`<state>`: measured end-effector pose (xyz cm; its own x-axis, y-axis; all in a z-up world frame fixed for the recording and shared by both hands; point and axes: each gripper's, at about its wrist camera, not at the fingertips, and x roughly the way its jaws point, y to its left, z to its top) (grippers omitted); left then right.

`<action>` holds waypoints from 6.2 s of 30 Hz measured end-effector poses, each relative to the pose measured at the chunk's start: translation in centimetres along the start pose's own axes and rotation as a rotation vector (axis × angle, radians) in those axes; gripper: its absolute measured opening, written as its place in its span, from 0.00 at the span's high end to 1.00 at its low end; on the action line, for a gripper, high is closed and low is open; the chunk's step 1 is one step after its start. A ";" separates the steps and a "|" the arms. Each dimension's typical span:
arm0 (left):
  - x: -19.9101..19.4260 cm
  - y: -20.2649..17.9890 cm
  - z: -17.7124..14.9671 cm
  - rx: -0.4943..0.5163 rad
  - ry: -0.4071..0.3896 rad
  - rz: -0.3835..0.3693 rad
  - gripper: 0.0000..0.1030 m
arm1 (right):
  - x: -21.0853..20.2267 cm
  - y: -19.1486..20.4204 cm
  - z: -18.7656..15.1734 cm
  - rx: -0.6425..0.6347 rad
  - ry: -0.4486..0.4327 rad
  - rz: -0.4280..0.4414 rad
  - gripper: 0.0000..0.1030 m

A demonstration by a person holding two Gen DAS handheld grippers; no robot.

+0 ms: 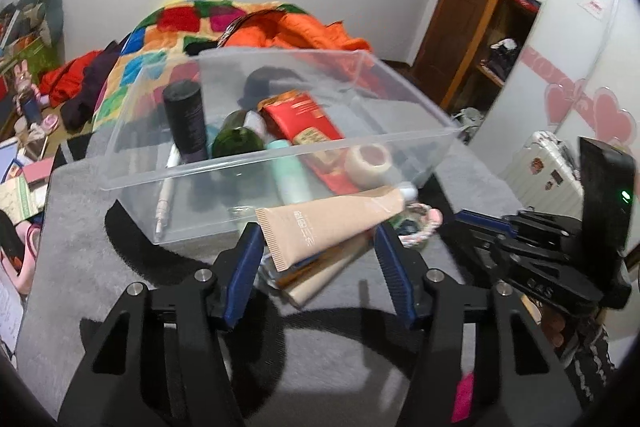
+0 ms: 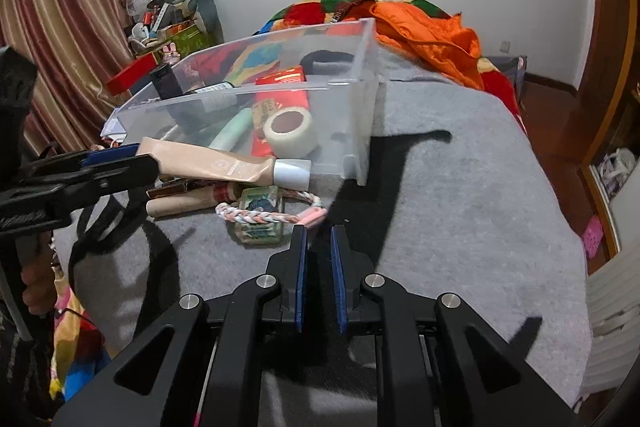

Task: Organize objects

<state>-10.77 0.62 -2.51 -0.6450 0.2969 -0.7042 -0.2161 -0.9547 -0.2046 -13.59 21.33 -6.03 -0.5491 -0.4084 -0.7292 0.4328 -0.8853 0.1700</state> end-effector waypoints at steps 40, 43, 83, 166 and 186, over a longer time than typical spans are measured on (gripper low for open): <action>3.3 -3.1 -0.9 0.201 0.085 0.039 0.49 | 2.3 0.9 0.7 0.018 0.020 -0.044 0.80; 2.8 -3.5 -1.3 0.205 0.078 0.024 0.60 | 2.4 0.3 0.9 0.047 0.012 -0.025 0.88; 7.1 -5.4 -0.6 0.210 0.221 -0.048 0.68 | -4.4 -2.4 0.5 0.126 -0.141 0.025 0.89; 7.0 0.5 9.4 0.145 0.039 0.085 0.94 | 3.8 4.2 9.6 -0.097 -0.072 0.004 0.77; -1.5 -1.4 6.7 0.130 -0.125 0.112 0.34 | -2.4 2.9 7.1 -0.064 -0.173 -0.050 0.30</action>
<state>-14.41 1.65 3.44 -0.7545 0.1971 -0.6260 -0.2256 -0.9736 -0.0347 -16.10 18.19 0.85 -0.6832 -0.4016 -0.6099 0.4437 -0.8916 0.0901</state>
